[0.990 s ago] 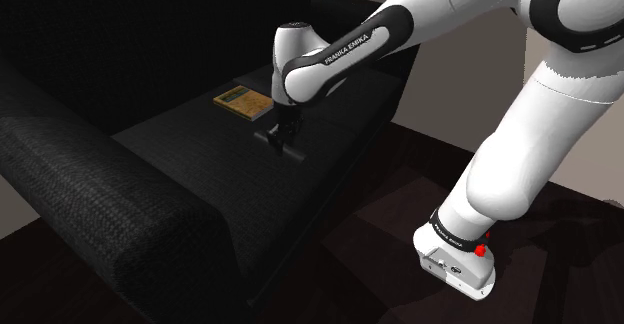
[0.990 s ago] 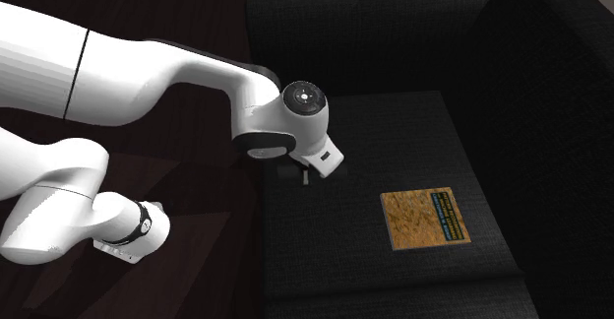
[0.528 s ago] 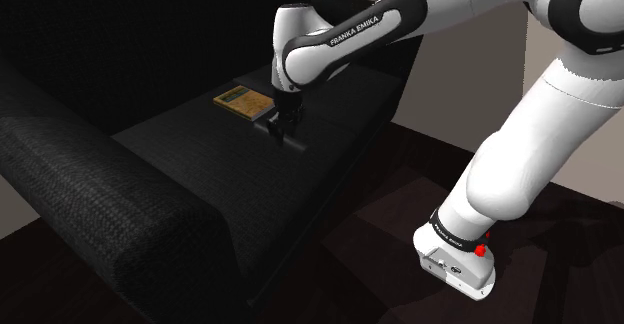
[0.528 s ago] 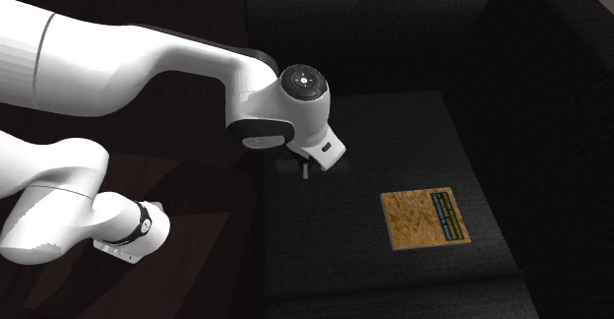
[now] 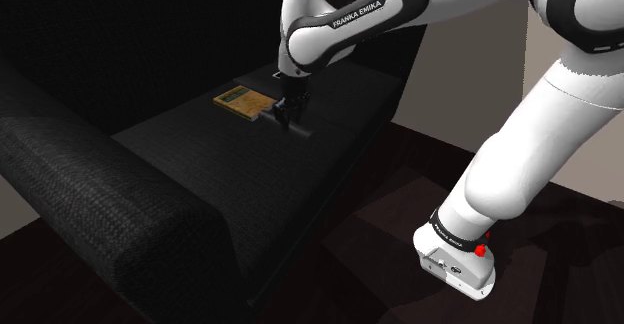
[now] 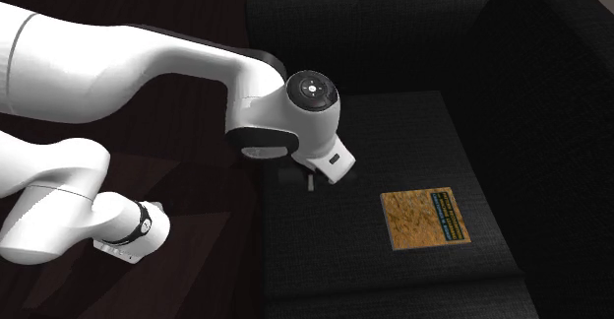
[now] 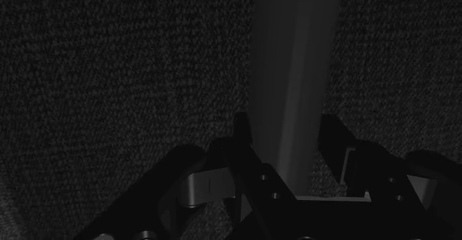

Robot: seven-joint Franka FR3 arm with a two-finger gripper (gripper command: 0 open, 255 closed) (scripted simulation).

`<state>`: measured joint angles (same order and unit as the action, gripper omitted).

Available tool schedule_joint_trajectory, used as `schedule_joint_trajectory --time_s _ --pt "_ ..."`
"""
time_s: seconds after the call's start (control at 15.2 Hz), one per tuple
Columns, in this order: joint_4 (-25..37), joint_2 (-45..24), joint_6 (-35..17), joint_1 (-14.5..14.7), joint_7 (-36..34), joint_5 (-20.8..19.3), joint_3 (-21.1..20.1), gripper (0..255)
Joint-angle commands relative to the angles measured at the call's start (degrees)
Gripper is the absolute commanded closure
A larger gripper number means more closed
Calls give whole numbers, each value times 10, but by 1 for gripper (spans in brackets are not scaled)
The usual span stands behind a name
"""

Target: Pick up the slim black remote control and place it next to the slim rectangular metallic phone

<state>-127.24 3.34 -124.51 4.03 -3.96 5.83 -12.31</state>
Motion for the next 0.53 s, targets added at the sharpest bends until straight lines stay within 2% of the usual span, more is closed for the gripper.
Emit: schedule_joint_trajectory --time_s 0.0,0.46 --pt "8 0 10 -14 29 -1 15 255" --pt "57 -37 30 -60 118 -10 65 255"
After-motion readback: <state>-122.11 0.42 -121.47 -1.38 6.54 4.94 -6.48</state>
